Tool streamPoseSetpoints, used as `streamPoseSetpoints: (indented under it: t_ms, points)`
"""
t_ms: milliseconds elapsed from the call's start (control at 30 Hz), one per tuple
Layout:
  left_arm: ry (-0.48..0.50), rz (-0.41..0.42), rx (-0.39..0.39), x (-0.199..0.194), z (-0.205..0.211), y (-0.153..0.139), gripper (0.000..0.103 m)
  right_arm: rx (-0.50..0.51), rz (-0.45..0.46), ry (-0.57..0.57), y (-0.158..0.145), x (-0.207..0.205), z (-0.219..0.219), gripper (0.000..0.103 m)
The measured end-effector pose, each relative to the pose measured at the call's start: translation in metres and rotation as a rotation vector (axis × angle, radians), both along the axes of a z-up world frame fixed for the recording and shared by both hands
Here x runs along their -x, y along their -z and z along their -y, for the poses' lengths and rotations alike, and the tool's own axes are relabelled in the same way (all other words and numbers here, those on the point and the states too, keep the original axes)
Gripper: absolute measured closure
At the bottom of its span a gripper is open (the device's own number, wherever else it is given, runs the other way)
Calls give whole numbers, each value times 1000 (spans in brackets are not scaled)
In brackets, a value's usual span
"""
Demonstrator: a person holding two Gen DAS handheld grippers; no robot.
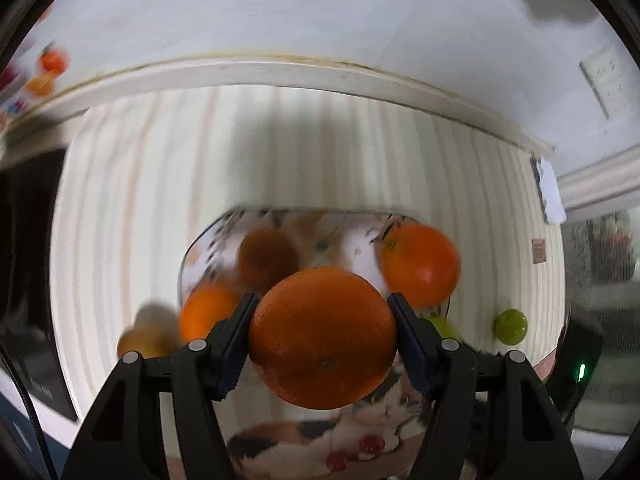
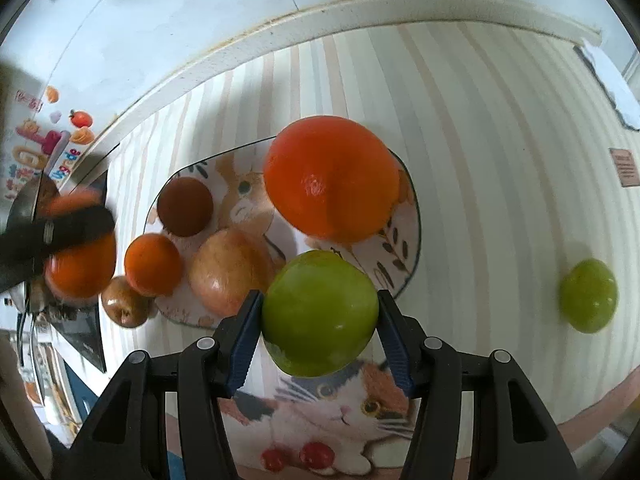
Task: Organize fruits
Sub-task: 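Place the green apple on the plate with the right tool while the left places a tangerine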
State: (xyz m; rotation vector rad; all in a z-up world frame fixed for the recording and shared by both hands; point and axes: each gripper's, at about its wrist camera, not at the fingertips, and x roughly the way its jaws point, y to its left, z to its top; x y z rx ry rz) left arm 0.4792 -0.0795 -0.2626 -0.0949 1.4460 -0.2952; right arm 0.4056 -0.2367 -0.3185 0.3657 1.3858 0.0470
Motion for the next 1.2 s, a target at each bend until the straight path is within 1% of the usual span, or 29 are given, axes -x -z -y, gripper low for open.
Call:
streamPoseSetpoints:
  t_ms: [133, 233, 333, 400, 467, 567, 633, 667, 700, 733, 767, 800, 833, 900, 1000, 1100, 1133, 1200]
  points:
    - [62, -87, -15, -24, 22, 28, 40, -24, -9, 23, 9, -5, 2, 44]
    - [81, -146, -21, -30, 32, 43, 40, -44, -17, 38, 16, -5, 5, 44]
    - [94, -189, -30, -31, 39, 57, 40, -66, -23, 57, 21, -6, 8, 44]
    - [103, -193, -41, -32, 44, 63, 39, -85, -27, 68, 24, -4, 9, 44]
    - [94, -174, -52, -32, 44, 62, 39, -102, -29, 76, 27, -6, 8, 44]
    - [93, -175, -60, -30, 44, 64, 39, -103, -40, 81, 32, -7, 8, 44]
    - [102, -178, -68, -27, 45, 63, 39, -120, -52, 99, 34, -7, 14, 43]
    - [105, -166, -80, -26, 45, 61, 39, -127, -53, 104, 33, -10, 18, 43]
    - [102, -155, -94, -24, 45, 60, 39, -136, -50, 110, 31, -10, 19, 39]
    - [97, -147, -97, -24, 45, 58, 35, -138, -49, 117, 29, -11, 21, 30]
    - [94, -144, -90, -25, 42, 57, 32, -137, -48, 119, 27, -13, 23, 25]
    - [90, -143, -80, -24, 39, 54, 24, -137, -45, 120, 24, -14, 24, 18]
    - [78, -140, -69, -23, 35, 50, 19, -133, -44, 121, 21, -15, 26, 15]
    - [66, -123, -68, -21, 28, 44, 16, -122, -50, 120, 19, -17, 26, 14]
    - [48, -95, -65, -14, 17, 32, 16, -92, -55, 115, 12, -18, 26, 10]
    - [22, -69, -63, -6, 1, 23, 16, -37, -45, 97, 2, -20, 25, 10]
    - [15, -58, -70, -3, -3, 20, 16, -4, -41, 88, -2, -20, 24, 10]
    - [4, -30, -90, 5, -12, 14, 16, 23, -34, 67, -7, -17, 21, 10]
